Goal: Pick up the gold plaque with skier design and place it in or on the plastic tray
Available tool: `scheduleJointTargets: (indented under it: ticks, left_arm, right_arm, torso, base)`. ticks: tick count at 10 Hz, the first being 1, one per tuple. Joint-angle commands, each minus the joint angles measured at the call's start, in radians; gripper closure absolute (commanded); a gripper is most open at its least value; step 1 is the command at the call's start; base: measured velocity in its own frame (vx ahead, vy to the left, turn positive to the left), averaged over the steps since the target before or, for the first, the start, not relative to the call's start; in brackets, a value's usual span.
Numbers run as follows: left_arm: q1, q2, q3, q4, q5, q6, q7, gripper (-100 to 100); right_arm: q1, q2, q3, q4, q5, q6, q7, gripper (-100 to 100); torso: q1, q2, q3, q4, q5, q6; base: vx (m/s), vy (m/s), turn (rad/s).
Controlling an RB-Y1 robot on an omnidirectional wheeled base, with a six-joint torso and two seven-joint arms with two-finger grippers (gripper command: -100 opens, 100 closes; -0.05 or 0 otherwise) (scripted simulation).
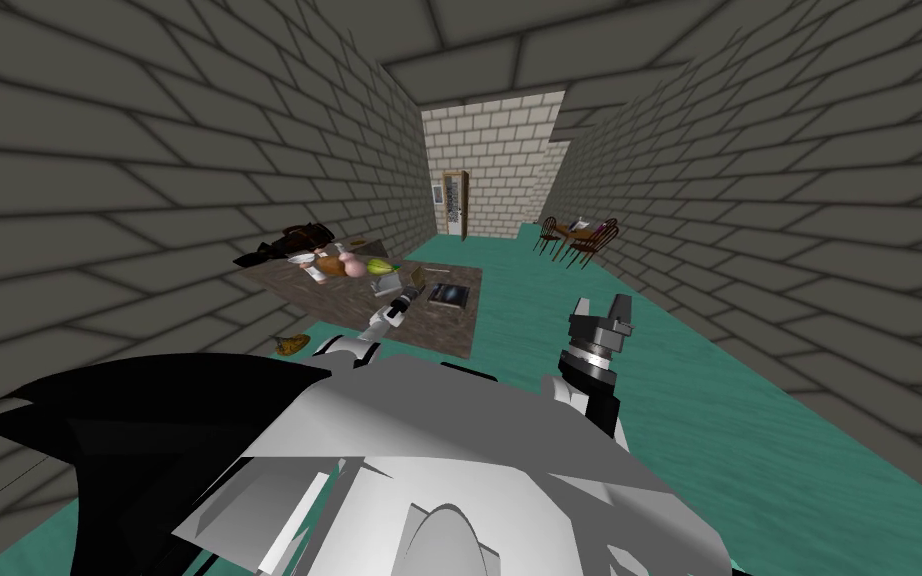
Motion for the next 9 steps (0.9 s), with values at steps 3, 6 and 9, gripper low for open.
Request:
scheduleJointTargets:
  ticks: [3, 6, 9]
  left_arm:
    - [-0.081, 0.019, -0.004, 0.127, 0.028, -0.026, -0.023, -100]
    - [-0.073, 0.018, -0.004, 0.118, 0.027, -0.020, -0.021, 100]
    - [-0.073, 0.019, -0.004, 0.118, 0.027, -0.020, -0.022, 100]
  right_arm:
    - [0.000, 0.000, 0.000, 0.000, 0.000, 0.000, 0.000, 0]
    - [0.000, 0.000, 0.000, 0.000, 0.000, 0.000, 0.000, 0]
    - [0.000, 0.000, 0.000, 0.000, 0.000, 0.000, 0.000, 0]
  torso:
    - [-0.001, -0.001, 0.000, 0.000, 0.000, 0.000]
    - [0.001, -0.003, -0.001, -0.001, 0.000, 0.000]
    - [0.001, -0.003, -0.002, -0.001, 0.001, 0.000]
  base:
    - [-0.041, -0.024, -0.027]
    - [-0.009, -0.002, 0.003]
    - [0.000, 0.001, 0.004]
